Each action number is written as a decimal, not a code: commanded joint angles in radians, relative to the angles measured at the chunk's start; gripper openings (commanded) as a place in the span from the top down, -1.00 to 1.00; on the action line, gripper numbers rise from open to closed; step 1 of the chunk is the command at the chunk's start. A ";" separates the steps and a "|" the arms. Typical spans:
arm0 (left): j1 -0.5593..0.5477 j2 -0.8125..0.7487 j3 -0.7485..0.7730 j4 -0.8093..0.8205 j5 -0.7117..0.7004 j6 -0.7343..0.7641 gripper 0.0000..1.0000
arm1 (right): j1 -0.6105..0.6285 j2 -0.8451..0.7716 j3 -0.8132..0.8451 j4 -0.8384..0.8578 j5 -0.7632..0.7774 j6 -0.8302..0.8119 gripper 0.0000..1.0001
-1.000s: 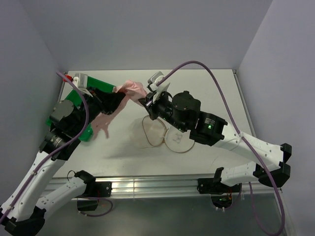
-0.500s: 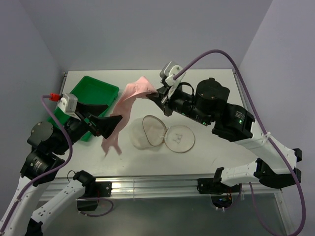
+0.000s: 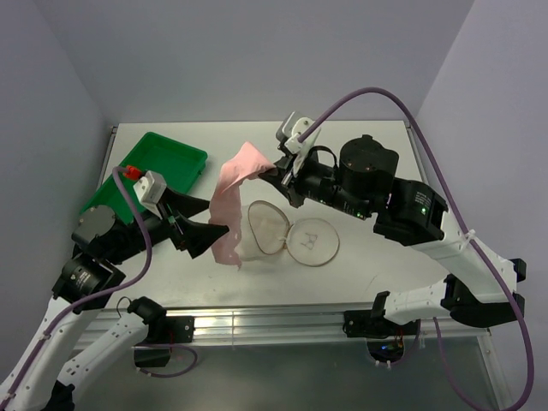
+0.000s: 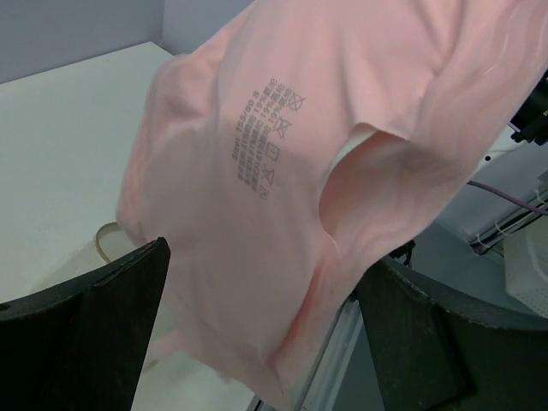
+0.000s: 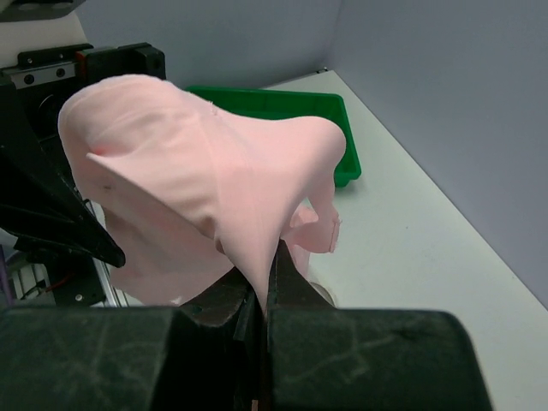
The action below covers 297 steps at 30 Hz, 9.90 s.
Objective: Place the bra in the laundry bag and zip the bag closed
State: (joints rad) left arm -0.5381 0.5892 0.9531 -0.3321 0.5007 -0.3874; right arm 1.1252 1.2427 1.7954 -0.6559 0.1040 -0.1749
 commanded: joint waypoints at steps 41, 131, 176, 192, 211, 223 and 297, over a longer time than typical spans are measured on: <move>-0.003 0.204 -0.014 0.309 -0.131 -0.278 1.00 | 0.100 -0.322 -0.464 0.157 -0.003 0.084 -0.25; -0.023 0.018 -0.211 0.502 0.383 -0.255 -0.99 | -0.288 -0.396 -0.740 0.512 -0.504 0.436 1.00; -0.051 0.170 -0.155 0.375 0.509 -0.143 1.00 | -0.189 -0.220 -0.610 0.245 -0.756 0.160 -0.89; -0.065 0.190 -0.142 0.409 0.503 -0.166 0.99 | -0.117 -0.137 -0.671 0.331 -0.716 0.230 -0.29; -0.065 0.139 0.024 0.159 -0.036 -0.131 -0.88 | -0.148 -0.244 -0.692 0.360 -0.521 0.313 1.00; -0.066 0.141 -0.172 0.186 -0.295 -0.284 -0.40 | -0.220 -0.446 -0.751 0.369 -0.109 0.451 1.00; -0.316 0.725 -0.132 0.300 -0.943 -0.162 0.70 | -0.234 -0.571 -1.131 0.685 0.091 0.644 1.00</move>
State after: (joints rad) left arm -0.8490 1.3075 0.8001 -0.0853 -0.4187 -0.5625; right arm 0.8986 0.6594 0.6895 -0.0727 0.1898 0.4355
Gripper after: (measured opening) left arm 0.197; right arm 0.111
